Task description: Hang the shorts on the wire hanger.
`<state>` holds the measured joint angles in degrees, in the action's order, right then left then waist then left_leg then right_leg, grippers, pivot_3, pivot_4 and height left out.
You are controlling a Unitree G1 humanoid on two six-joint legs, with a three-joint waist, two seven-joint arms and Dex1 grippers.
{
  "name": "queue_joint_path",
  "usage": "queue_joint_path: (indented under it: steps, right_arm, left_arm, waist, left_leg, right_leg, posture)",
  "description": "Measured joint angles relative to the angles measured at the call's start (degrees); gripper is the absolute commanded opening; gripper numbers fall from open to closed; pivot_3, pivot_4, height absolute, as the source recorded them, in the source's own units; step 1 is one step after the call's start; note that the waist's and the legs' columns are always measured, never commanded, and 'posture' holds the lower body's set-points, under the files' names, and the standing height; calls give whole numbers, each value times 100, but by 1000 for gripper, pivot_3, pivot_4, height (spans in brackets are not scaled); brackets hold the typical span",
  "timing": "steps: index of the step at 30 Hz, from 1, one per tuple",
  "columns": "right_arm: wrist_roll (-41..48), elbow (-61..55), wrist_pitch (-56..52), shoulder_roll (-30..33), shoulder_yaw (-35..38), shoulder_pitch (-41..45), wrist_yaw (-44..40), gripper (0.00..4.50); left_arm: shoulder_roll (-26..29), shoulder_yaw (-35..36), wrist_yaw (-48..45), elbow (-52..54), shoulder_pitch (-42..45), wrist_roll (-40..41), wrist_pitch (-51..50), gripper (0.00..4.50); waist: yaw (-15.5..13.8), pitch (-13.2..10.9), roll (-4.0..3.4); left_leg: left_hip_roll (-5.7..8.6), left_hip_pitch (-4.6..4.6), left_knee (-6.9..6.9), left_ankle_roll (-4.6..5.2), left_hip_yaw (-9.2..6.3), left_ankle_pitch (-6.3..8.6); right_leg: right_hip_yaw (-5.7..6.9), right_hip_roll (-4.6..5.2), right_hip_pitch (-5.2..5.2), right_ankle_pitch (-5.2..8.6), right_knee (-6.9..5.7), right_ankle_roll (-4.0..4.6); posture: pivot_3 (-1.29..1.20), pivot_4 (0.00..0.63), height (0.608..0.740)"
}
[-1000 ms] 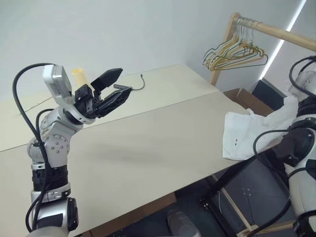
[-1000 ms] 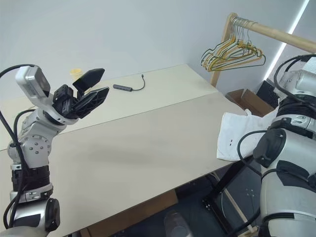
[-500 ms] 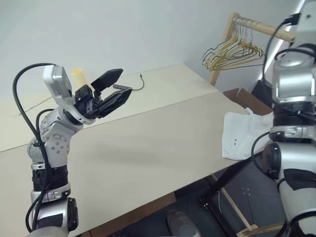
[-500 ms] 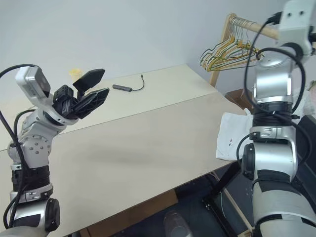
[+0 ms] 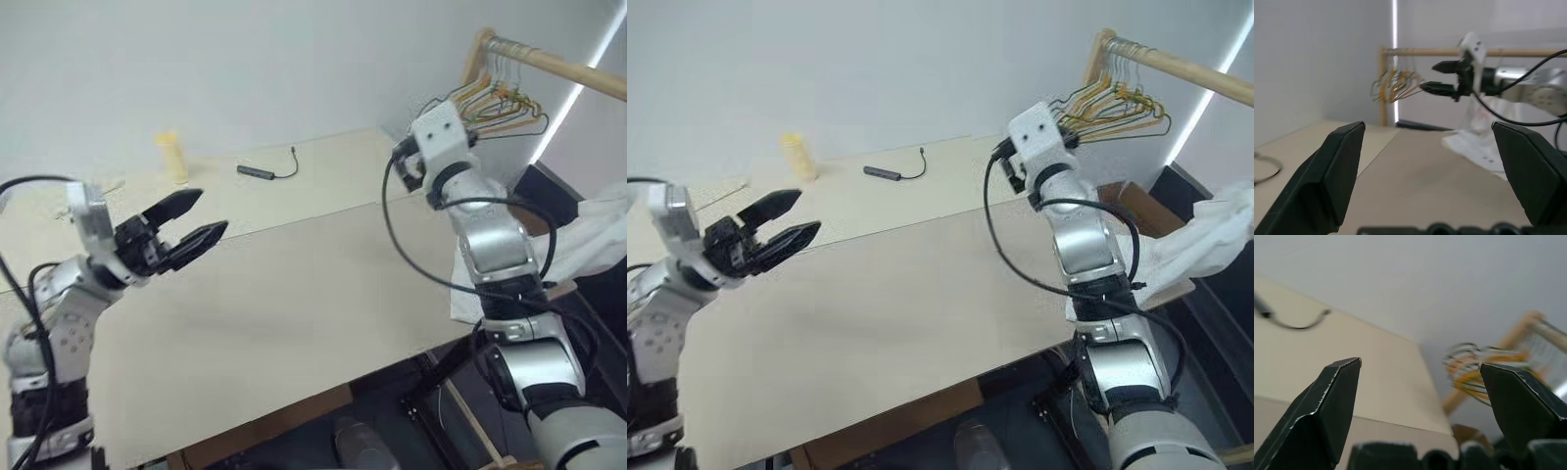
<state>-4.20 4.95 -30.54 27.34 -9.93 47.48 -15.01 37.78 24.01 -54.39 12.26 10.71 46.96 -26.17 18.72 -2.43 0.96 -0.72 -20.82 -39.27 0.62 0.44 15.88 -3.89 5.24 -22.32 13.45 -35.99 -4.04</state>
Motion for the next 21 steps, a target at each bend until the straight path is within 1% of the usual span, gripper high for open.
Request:
queue_joint_path:
  steps: [3,8,11,16,19,21]
  right_arm:
    - [-23,-248,31,250,-435,-393,-782,4481]
    - [22,-435,262,298,-831,-1014,-1666,4481]
    - [86,-687,476,371,-1001,-1058,-2188,4481]
    - [21,-857,708,368,-1113,-1060,-2561,4481]
    - [-69,-817,770,301,-1195,-1061,-2617,4481]
    - [-137,-781,805,292,-1203,-1061,-2629,4481]
  left_arm:
    - [69,114,163,164,-571,-211,2,4500]
    - [57,133,431,505,-1367,-624,93,4500]
    - [27,83,617,769,-1609,-825,146,4500]
    - [-52,-40,790,1138,-1776,-881,206,4500]
    - [-91,-48,903,1227,-1818,-897,210,4500]
    - [-114,-47,966,1286,-1865,-897,210,4500]
  waist:
    - [-272,-1,1]
    - [-709,-3,4]
    - [-932,-3,4]
    - [-1302,-1,6]
    - [-1478,-1,7]
    - [-1537,0,8]
  left_leg:
    - [0,1,0,0,0,0]
    - [-2,-9,0,-1,3,0]
    - [-1,-18,0,-1,5,0]
    - [0,-20,0,-2,13,0]
    - [-2,-23,0,-3,19,-1]
    - [-3,-27,0,-4,24,-1]
  right_leg:
    - [2,-1,-1,1,2,2]
    - [5,-2,-16,-1,2,11]
    - [9,-4,-28,-4,1,15]
    - [16,-13,-36,-9,2,30]
    - [16,-19,-44,-10,-1,38]
    - [16,-21,-49,-10,-1,40]
  posture:
    - [-103,0,740]
    - [-53,0,740]
    - [1,0,740]
    - [20,0,740]
    - [39,0,740]
    - [49,0,740]
